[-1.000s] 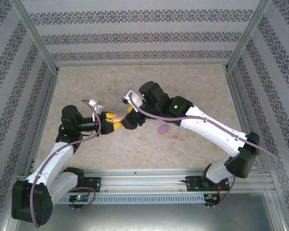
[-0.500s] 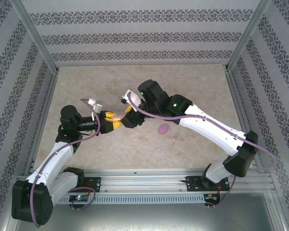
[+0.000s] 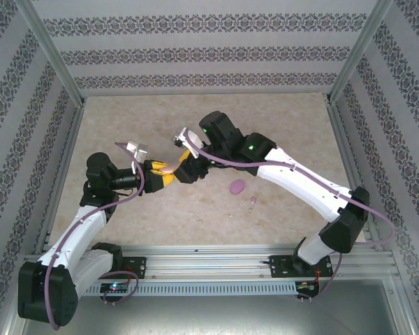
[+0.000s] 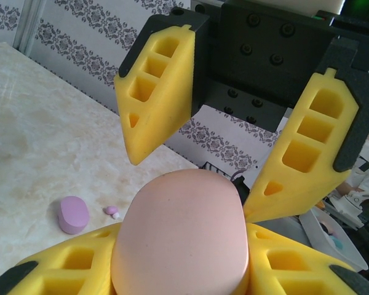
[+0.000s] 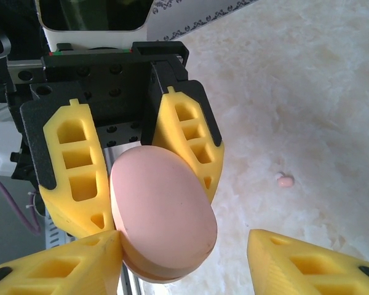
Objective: Insert wireless bluetooth earbuds into charging case
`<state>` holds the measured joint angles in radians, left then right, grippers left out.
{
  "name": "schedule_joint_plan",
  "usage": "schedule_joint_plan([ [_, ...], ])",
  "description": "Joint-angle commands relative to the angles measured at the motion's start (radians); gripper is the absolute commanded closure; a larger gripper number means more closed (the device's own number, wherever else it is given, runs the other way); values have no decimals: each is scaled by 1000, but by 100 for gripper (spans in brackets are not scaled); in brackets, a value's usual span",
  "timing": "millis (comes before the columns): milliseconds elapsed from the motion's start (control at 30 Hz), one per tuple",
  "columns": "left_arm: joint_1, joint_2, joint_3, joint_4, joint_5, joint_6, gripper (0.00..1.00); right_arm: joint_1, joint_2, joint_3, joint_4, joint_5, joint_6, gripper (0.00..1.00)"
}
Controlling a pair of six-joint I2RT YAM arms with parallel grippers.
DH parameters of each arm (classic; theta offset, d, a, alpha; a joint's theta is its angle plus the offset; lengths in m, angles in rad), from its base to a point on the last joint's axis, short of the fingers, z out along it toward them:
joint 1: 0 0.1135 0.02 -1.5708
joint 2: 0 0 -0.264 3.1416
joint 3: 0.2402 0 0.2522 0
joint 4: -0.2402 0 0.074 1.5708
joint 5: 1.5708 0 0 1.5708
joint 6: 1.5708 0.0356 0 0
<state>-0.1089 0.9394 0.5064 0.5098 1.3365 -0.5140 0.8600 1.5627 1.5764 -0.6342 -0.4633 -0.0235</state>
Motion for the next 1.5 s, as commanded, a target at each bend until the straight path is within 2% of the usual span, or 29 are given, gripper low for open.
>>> schedule_joint_plan([
  [0,-4,-24,21,71,120,-6,61,-25,29,40,41,6,-5,45],
  [600,-13,-14,78,-40,168,35,60,-64,58,102,-20,-59,-32,45],
  [800,-22,-4,96,-69,184,37,60,-63,62,112,-52,-51,-57,49],
  [1033,-34,13,122,-96,200,40,60,-63,50,126,-87,2,-110,57],
  [1200,-40,25,141,-107,205,40,61,-54,34,127,-91,52,-138,59],
  [1367,-48,35,162,-123,216,37,61,-22,22,106,-85,131,-190,60],
  [1467,-53,41,168,-125,223,36,61,6,14,94,-84,191,-234,64],
])
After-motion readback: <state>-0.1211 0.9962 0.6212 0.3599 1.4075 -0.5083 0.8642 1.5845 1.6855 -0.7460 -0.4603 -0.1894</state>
